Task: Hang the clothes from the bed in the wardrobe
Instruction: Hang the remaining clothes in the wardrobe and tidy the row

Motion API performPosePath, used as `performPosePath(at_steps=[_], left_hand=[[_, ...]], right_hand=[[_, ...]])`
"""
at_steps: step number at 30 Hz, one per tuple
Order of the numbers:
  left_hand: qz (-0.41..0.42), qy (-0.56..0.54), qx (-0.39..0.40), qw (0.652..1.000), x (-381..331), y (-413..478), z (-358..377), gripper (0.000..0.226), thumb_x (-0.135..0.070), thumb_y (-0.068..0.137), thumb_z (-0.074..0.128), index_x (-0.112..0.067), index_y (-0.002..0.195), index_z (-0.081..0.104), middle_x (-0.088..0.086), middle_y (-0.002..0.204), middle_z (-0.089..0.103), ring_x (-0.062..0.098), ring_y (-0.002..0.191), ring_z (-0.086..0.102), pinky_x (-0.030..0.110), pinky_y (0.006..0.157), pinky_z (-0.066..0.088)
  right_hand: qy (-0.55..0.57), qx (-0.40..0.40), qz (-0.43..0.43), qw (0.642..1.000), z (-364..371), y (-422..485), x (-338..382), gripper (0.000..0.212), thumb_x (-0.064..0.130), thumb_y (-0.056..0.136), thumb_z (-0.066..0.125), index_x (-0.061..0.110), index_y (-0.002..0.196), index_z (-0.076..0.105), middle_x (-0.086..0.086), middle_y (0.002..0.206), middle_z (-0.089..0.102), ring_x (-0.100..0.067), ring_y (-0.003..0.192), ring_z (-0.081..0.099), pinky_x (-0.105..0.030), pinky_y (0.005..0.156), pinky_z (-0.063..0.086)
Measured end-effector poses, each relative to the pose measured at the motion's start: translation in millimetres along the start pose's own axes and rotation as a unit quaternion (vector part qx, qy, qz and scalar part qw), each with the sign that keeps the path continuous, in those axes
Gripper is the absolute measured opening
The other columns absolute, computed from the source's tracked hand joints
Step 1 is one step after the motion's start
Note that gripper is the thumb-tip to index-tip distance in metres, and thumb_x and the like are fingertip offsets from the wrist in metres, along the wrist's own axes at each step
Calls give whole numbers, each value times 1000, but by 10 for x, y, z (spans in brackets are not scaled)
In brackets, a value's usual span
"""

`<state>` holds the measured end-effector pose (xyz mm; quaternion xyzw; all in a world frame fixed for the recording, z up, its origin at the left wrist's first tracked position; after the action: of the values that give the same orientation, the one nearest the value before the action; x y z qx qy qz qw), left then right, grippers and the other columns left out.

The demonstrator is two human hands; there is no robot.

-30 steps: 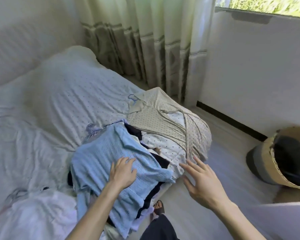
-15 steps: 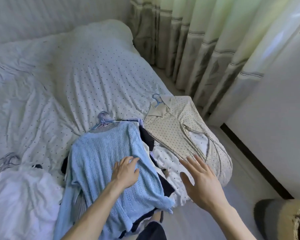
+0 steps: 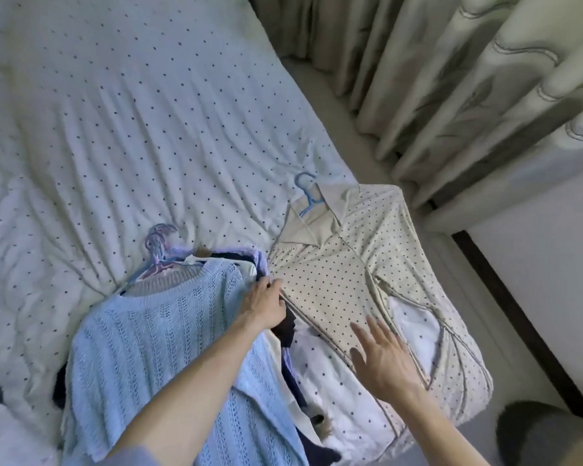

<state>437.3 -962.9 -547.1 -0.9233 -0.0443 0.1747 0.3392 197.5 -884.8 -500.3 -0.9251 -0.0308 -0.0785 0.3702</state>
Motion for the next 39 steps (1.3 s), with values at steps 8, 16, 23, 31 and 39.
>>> performPosePath(at_steps=[8, 16, 23, 31, 39], left_hand=[[-27, -126, -18, 992, 147, 1333, -57, 70, -27, 84, 66, -11, 146, 37, 18, 140, 51, 37, 129, 47, 51, 107, 42], [-53, -262, -25, 963, 56, 1544, -87, 37, -31, 101, 49, -7, 128, 50, 9, 119, 61, 29, 111, 57, 33, 89, 41], [67, -259, -166, 949, -694, 553, -819, 31, -30, 105, 45, -5, 94, 61, 13, 85, 63, 31, 80, 55, 31, 64, 24], [343, -176, -126, 914, -1686, -1245, -1408, 26, -50, 97, 46, -30, 96, 63, -10, 67, 65, 16, 66, 63, 33, 57, 46], [556, -157, -58, 814, -2799, -3090, -1314, 15, -39, 96, 56, -34, 91, 69, -23, 61, 61, -5, 59, 58, 18, 56, 42]], right_hand=[[27, 95, 71, 993, 860, 331, -361, 56, 44, 106, 20, 38, 157, -4, -1, 164, -21, -30, 153, -12, -57, 123, 5], [69, 87, 97, 989, 968, 335, -409, 53, 32, 103, 35, 41, 150, 14, 4, 167, -10, -26, 154, -7, -58, 122, 11], [190, 37, 117, 974, 490, -81, -142, 50, 45, 107, 27, 25, 153, 29, -4, 165, 17, -28, 145, 33, -38, 111, 34], [377, -372, 148, 835, -1143, -1577, -671, 64, 42, 97, 56, 27, 154, 30, 5, 163, 22, -13, 124, 55, -25, 104, 37], [202, -602, 242, 734, -1281, -4095, -1268, 42, 46, 99, 42, 44, 141, 37, 3, 131, 40, -30, 105, 59, -42, 80, 53]])
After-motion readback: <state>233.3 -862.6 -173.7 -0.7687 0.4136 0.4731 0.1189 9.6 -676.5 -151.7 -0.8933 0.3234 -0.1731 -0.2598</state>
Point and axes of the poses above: each hand's wrist, its own y-axis towards the middle knuckle, its own z-axis out of the palm, x = y × z, the point moved 8 cm from there along y, towards the middle knuckle
